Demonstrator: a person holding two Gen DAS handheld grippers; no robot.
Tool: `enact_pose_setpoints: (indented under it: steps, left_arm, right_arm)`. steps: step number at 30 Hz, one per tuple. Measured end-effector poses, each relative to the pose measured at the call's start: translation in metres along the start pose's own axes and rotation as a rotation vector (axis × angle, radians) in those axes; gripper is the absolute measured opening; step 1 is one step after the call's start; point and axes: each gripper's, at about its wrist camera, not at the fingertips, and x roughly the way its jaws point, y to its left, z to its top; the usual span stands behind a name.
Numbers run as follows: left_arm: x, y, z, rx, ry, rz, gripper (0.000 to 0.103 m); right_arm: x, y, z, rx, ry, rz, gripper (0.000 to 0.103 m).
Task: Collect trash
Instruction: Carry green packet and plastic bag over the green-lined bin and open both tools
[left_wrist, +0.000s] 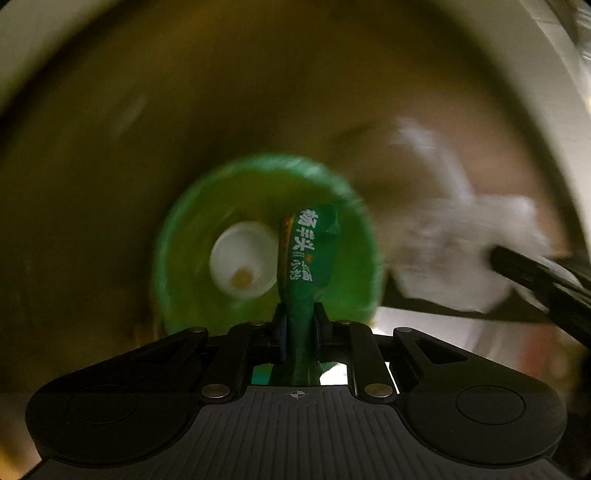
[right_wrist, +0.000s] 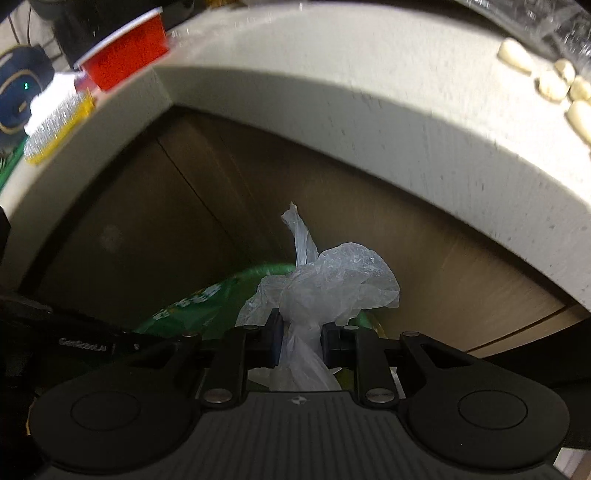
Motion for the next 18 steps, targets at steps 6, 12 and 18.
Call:
enact_pose_setpoints:
  steps: [6,12,18]
  left_arm:
    - [0.075,0.04,-0.012,-0.168,0.111,0.072,0.017]
    - [0.139,0.056,0.001,-0.305,0.169,-0.012,0.018]
    - [0.173,0.067,0.022,-0.339,0.146,0.046,0.022]
  right_arm:
    - [0.031,-0.011,-0.021,-0.032,0.115,0.016,0.019]
    - [0.056,-0.007,-0.031,-0.075,0.187,0.038,0.019]
    - [0.069,-0.003,-0.031,-0.117,0.207,0.055,0.019]
